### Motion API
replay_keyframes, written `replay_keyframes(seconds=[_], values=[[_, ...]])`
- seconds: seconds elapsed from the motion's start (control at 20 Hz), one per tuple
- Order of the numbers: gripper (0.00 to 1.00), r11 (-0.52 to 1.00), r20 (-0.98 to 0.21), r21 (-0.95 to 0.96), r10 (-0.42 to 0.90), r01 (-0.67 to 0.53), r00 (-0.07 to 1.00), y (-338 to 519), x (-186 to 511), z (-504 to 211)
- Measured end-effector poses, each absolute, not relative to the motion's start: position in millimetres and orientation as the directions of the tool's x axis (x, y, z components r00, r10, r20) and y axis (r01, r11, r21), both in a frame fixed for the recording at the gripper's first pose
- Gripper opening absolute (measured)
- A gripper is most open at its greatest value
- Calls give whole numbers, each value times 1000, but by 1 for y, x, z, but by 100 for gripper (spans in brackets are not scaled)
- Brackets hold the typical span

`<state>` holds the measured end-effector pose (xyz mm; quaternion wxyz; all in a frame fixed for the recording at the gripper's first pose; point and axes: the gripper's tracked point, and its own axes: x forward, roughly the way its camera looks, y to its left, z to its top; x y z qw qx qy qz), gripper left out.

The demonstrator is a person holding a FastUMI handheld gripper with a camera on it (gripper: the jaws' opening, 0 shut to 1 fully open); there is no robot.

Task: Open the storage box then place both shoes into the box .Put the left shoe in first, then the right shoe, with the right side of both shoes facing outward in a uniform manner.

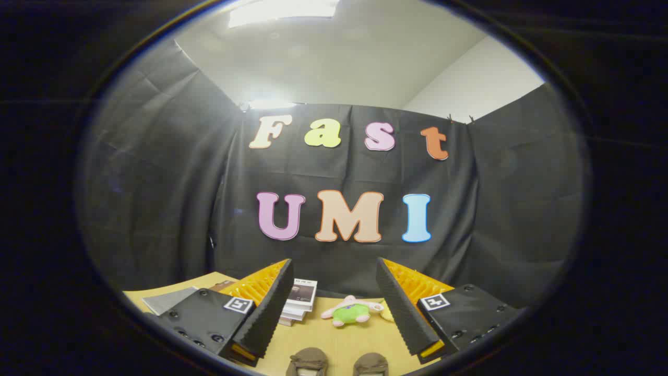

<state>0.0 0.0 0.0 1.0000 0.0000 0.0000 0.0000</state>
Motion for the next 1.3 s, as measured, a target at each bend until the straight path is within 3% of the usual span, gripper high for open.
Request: replay_keyframes(seconds=[0.75, 1.0, 1.3], values=[[100, 1000, -27, 7, 26, -26, 999, -8, 0, -6], [100, 983, -53, 147, 116, -107, 992, 13, -2, -20], [100, 912, -180, 375, 249, -168, 952, 36, -5, -71]])
